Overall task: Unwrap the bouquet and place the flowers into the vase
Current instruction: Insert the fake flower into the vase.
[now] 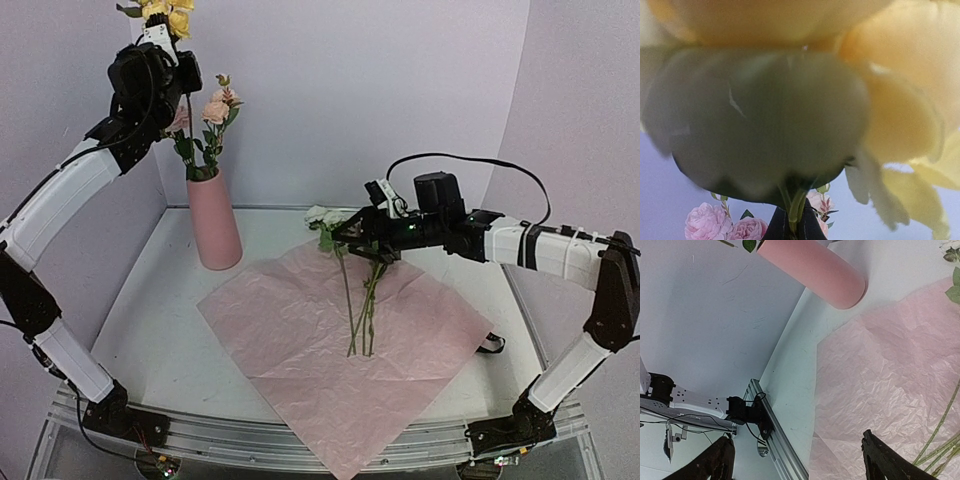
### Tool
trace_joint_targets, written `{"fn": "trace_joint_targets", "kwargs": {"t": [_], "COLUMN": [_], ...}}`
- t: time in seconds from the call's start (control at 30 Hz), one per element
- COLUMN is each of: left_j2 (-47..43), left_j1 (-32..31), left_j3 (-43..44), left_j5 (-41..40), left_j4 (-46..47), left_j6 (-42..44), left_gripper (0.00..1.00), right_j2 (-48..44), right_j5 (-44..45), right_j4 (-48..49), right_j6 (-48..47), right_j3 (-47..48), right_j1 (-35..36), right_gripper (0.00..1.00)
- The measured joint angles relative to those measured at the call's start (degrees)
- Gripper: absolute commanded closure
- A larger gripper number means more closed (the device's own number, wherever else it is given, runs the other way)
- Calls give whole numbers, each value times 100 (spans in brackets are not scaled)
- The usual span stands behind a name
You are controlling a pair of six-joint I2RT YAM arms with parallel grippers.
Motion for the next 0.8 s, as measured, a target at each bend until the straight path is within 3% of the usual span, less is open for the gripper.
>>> {"fn": "trace_joint_targets", "kwargs": {"t": [0.37, 0.8], "left_j2": [356, 358], "left_j1": [396, 481], "left_j3": [88, -889], "left_j5": [199, 338], "left_j4": [166, 337], "left_j6": [-377, -845], "left_gripper": [100, 100], "right_j2": [413, 777], "right_j5": [1, -37], "right_j4": [-299, -432], "right_j6": [-335, -424], "right_j3": [565, 918], "right_j1": [-2, -55], "right_gripper": [11, 11]}}
